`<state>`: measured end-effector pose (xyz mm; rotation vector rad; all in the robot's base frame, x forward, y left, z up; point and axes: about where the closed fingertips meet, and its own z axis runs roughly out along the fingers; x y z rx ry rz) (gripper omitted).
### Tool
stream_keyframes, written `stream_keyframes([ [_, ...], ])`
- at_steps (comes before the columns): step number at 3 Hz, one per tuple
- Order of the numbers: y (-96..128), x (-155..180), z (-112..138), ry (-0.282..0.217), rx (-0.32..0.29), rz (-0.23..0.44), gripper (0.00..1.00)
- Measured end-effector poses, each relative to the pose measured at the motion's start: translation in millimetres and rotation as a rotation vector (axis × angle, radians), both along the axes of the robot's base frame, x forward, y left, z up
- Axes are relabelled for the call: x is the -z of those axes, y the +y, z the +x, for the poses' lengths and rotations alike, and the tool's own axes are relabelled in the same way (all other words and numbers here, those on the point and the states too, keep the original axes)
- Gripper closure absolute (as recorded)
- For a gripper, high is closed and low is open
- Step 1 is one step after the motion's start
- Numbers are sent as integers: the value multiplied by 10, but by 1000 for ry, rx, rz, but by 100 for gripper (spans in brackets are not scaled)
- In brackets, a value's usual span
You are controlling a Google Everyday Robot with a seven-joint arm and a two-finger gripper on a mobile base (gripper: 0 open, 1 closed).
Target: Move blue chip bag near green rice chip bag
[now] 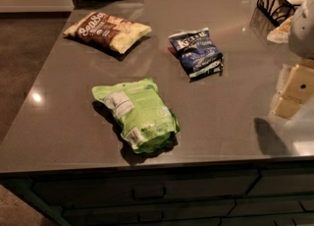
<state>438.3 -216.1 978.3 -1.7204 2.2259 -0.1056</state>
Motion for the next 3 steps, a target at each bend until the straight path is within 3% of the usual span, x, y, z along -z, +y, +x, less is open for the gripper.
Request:
stream_keyframes([
  [2,23,29,99,15,24,7,0],
  [3,94,143,453,14,83,17,0],
])
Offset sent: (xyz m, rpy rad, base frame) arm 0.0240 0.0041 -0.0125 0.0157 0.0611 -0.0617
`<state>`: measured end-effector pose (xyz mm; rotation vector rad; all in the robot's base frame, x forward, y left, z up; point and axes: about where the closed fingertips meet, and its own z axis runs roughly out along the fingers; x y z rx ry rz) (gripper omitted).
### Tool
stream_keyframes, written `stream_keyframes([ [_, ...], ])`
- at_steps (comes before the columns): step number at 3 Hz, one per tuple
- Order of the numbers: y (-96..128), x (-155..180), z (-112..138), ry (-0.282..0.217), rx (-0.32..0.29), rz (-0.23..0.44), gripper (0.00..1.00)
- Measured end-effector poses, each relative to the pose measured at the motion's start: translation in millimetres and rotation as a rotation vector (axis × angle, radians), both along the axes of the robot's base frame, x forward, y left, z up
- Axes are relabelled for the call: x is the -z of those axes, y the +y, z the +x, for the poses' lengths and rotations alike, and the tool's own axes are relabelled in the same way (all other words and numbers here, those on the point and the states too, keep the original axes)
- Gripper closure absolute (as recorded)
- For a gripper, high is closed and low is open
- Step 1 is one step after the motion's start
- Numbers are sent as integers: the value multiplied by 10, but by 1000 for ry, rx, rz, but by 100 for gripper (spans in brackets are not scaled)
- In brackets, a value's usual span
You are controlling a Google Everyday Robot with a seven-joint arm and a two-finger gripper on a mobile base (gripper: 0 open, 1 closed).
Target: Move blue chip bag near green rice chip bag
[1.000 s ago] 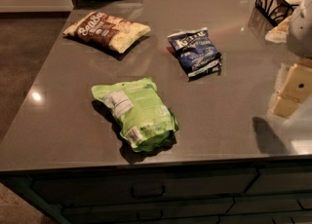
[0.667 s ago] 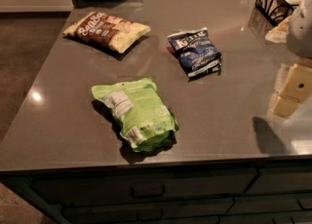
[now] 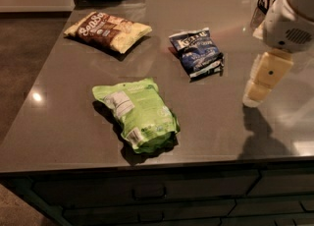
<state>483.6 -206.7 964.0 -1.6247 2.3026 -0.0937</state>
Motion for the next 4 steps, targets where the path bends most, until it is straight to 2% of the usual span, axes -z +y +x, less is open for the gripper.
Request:
stream_keyframes([
  [1,69,181,458,-10,78,11,0],
  [3,65,515,1362,-60,295,87,0],
  [4,3,678,1692,-70,373,113,0],
])
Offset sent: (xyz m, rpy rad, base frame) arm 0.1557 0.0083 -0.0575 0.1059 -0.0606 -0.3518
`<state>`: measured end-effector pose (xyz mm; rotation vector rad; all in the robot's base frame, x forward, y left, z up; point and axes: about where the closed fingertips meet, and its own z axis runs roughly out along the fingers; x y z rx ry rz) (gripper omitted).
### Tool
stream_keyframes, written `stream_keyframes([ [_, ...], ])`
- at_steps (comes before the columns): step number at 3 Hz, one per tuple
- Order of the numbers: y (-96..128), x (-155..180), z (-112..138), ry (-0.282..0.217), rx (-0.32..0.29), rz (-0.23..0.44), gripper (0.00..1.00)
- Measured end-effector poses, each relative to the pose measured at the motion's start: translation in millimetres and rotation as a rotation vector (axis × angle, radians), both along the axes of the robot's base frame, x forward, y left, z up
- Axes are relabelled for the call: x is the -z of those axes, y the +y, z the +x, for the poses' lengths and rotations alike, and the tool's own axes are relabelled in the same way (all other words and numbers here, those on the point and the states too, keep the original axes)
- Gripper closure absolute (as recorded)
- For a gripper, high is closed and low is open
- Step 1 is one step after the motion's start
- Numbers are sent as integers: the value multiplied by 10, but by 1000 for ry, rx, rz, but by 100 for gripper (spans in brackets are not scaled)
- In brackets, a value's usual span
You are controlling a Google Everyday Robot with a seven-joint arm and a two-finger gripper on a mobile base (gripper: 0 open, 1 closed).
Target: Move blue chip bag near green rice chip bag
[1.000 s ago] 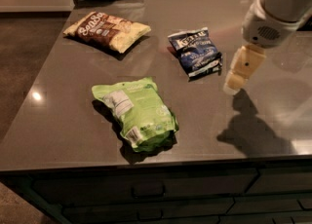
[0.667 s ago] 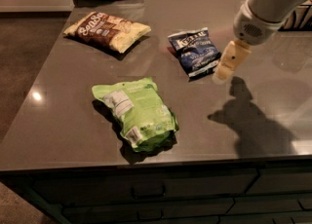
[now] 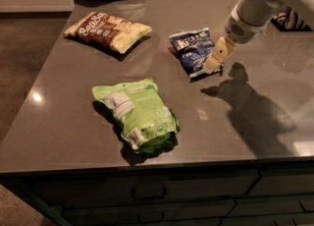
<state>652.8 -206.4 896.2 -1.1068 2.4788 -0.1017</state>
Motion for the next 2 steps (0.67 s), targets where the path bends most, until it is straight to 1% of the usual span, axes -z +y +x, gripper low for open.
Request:
stream_keyframes([
  [1,44,161,224,8,33,36,0],
  [2,85,295,342,23,38,63,0],
])
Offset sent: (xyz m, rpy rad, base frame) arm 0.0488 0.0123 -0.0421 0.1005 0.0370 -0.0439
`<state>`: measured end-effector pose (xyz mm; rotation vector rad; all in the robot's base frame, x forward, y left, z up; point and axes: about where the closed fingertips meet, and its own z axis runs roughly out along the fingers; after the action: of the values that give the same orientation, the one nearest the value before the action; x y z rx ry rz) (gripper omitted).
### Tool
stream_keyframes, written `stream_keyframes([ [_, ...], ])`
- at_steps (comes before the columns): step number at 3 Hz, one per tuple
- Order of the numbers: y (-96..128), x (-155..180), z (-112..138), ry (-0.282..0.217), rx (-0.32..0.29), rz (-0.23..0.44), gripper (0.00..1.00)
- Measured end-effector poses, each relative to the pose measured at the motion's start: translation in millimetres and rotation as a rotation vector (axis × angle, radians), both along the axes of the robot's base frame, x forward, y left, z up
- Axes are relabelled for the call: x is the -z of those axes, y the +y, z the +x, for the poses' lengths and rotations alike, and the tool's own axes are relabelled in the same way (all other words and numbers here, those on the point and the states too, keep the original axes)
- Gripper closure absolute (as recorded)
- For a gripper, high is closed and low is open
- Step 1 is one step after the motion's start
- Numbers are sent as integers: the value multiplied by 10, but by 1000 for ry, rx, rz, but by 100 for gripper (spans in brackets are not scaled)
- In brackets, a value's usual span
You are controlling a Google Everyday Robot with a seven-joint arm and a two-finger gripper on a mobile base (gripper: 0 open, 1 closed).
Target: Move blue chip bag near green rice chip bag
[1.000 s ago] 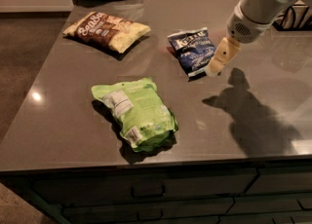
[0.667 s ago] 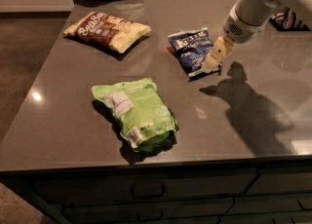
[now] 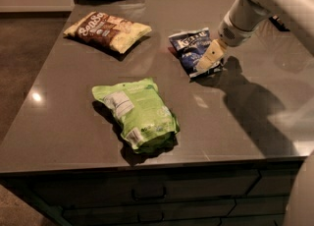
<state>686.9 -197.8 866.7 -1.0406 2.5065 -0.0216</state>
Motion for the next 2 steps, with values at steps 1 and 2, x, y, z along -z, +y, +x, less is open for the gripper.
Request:
stream_keyframes([
  [1,48,61,59,7,-9,25,16],
  [2,130,74,71,11,-38,47,39],
])
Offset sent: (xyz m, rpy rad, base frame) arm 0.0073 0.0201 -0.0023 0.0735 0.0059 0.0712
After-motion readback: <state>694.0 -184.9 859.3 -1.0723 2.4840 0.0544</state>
